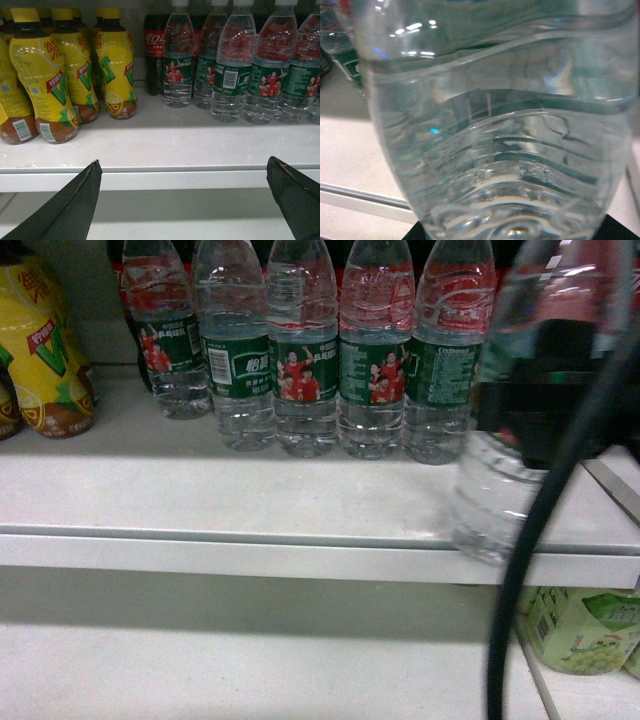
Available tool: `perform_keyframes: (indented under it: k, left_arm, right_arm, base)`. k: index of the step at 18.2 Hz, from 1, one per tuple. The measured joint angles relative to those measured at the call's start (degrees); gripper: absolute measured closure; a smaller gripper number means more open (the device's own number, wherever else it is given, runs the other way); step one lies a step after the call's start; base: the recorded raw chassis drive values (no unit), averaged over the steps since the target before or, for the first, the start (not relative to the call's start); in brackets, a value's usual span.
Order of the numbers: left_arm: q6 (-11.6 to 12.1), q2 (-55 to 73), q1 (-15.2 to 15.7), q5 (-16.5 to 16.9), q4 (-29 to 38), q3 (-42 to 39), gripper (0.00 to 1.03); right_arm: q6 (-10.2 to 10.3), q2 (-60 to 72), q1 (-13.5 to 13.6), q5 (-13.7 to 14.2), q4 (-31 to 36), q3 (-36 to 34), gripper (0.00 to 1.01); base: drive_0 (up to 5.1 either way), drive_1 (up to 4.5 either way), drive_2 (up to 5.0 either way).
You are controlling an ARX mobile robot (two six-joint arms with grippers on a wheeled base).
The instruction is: Move water from second to third shelf
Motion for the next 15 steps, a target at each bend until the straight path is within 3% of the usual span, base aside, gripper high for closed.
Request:
perform_keyframes:
  k: [2, 6, 11, 15]
  left_arm:
    - [0.00, 0.00, 0.00, 0.00, 0.00, 0.00, 0.05]
    - [0.00, 0.00, 0.00, 0.00, 0.00, 0.00, 0.05]
    - [0.00, 0.00, 0.00, 0.00, 0.00, 0.00, 0.05]
    - [0.00, 0.00, 0.00, 0.00, 0.00, 0.00, 0.05]
  right_arm:
    - [-0.20, -17.20, -7.48, -1.53, -4.98, -10.19, 0.61]
    - [-0.31, -31.39, -14.14, -3.96, -13.77, -14.08, 0.61]
    - [-1.09, -39.58, -16.92, -6.71, -20.39, -14.86, 0.61]
    - [-1.11, -41.59, -16.15, -6.23, -23.17, -14.93, 0.61]
  base:
    - [0.0, 0.00, 0.0]
    - [0.0, 0.00, 0.0]
    - [0.0, 0.00, 0.0]
    - [0.0, 0.00, 0.0]
